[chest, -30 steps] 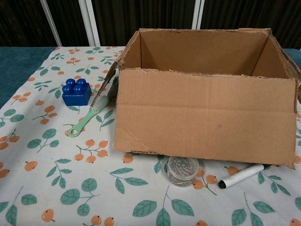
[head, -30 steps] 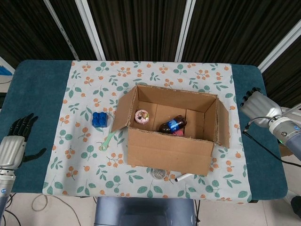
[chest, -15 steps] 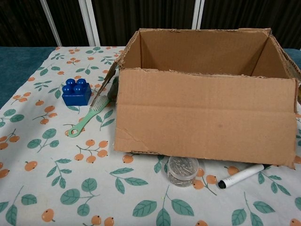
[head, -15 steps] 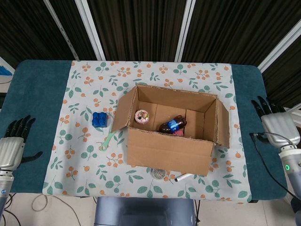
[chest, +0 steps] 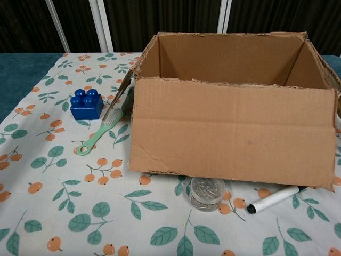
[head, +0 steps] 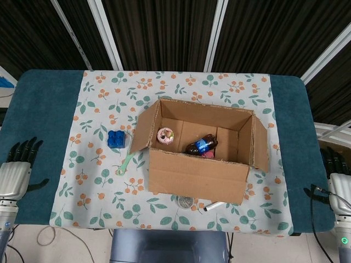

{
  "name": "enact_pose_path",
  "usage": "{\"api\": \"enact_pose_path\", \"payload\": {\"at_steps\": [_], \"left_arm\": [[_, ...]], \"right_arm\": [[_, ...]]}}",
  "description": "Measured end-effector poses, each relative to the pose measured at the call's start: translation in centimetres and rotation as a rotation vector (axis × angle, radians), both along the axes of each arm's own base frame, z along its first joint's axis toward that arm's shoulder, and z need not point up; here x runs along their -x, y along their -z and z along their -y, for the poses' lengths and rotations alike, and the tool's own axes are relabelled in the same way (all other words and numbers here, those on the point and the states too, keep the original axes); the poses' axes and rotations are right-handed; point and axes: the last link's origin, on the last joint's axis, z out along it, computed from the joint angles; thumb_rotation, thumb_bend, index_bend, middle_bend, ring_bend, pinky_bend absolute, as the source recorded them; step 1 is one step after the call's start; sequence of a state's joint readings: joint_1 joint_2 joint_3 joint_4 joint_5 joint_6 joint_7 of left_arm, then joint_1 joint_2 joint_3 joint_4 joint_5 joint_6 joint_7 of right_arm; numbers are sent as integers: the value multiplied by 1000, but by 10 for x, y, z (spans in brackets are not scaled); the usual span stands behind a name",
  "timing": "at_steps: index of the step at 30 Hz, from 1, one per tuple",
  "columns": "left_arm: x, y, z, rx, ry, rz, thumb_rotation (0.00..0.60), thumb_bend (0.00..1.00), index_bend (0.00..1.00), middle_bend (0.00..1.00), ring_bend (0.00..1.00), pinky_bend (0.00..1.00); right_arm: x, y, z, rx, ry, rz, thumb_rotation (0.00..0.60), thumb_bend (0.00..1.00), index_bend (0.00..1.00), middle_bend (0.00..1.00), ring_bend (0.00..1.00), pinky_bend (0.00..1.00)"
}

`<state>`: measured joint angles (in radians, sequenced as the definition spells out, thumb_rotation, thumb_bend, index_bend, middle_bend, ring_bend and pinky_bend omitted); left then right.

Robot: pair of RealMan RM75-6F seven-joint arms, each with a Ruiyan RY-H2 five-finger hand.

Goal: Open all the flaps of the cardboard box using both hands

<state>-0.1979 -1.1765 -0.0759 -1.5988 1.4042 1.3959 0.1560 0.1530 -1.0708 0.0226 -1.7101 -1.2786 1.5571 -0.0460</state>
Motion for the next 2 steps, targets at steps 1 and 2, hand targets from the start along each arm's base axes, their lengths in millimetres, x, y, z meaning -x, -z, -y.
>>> {"api": "enact_pose_path", "payload": {"at_steps": [1,2], "left_arm": [[-1,1,0,1,1,4,600,46,0,0,0,0],[-2,1,0,1,4,5,600,46,0,0,0,0]], "right_arm": [[2,1,-2,9,-8,-2,600,113,0,0,0,225],[3,2,-3,15,-13,-1,600,114,0,0,0,225]]}}
